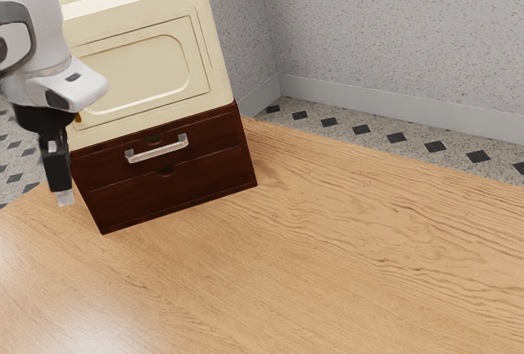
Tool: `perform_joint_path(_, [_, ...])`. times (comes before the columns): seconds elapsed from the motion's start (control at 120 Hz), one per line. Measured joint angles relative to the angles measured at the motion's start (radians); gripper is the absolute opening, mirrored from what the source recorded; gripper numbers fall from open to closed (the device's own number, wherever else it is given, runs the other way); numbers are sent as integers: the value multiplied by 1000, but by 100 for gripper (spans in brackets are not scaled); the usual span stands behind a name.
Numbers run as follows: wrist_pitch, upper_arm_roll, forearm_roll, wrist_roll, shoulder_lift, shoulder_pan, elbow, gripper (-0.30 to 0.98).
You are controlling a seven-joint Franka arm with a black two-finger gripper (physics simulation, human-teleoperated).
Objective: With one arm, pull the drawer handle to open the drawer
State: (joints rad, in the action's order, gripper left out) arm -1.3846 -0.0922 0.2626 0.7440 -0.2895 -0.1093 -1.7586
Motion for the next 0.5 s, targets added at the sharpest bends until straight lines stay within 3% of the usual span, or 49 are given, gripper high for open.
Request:
perform_joint_path(0.208, [-50, 5, 160, -20, 20, 5, -14, 69])
perform_joint_path(0.5, [-243, 3, 213, -40, 102, 4, -70, 69])
